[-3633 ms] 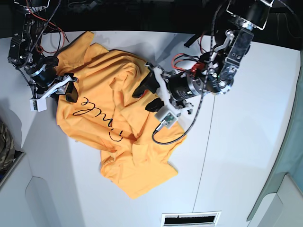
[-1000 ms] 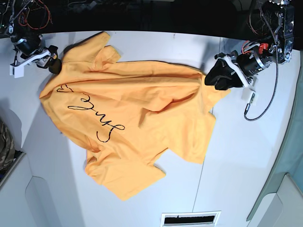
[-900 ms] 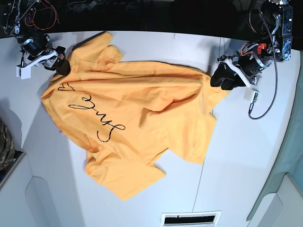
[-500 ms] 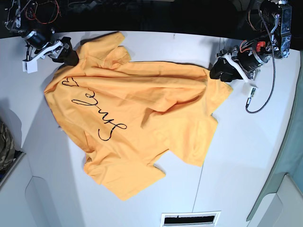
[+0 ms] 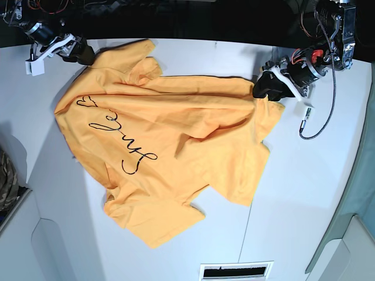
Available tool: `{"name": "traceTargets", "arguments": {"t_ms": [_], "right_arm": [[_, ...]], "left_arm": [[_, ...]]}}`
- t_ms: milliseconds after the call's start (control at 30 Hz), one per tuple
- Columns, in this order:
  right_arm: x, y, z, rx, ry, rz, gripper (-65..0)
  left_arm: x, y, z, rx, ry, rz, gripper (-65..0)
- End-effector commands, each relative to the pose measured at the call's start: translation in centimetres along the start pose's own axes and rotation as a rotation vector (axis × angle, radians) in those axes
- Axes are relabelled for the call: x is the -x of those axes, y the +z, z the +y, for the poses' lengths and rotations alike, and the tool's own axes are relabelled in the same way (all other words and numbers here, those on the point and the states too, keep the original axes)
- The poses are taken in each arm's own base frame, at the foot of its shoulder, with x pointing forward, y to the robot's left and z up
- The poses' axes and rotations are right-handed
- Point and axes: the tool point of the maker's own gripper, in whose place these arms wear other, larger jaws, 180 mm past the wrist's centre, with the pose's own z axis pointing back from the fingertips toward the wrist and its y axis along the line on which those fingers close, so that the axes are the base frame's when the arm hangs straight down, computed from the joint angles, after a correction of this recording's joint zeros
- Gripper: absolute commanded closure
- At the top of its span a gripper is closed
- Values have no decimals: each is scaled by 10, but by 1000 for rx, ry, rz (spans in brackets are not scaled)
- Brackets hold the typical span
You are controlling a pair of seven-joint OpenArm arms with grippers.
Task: Layout the t-shirt on the table in an organized manner, then fold the t-shirt properly
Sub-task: 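Lift the shirt with both grippers, stretch it, and drop it flat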
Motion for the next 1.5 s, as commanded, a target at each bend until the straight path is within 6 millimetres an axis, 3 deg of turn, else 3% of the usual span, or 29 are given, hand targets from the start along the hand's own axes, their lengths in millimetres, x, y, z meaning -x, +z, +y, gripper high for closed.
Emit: {"name": "traceTargets", "arguments": {"t_ms": [0, 200, 300, 367, 400, 500, 600, 700, 900, 1200, 1467], "right_arm": [[10, -2, 4, -1, 2, 36, -382], [25, -23, 30, -35, 18, 41, -381], [23, -27, 35, -49, 27, 38, -374], [19, -28, 36, -48, 37, 34, -288], [16, -29, 36, -45, 44, 31, -220], [5, -33, 37, -42, 69, 15, 0], [-14, -36, 39, -49, 94, -16, 0], [-31, -29, 39, -39, 122, -46, 0], [-60, 24, 32, 3, 190, -151, 0], [-64, 113, 15, 89, 209, -224, 0], [-93, 186, -3, 192, 195, -362, 0]], "left_arm": [[-13, 2, -2, 14, -6, -42, -333], [-9, -6, -11, 14, -6, -56, -333], [-6, -10, 2, -77, 13, -52, -331], [-6, -9, 18, -159, 33, -69, -307], [-5, -9, 21, -174, 31, -74, -252], [0, -10, 25, -189, 18, -64, 0], [-6, -7, 24, -164, 20, -83, 0], [-30, 10, 12, -49, 11, -159, 0], [-84, 74, 6, 22, -74, -320, 0], [-103, 147, -30, 45, -144, -413, 0], [-140, 199, -69, 38, -290, -520, 0]]}}
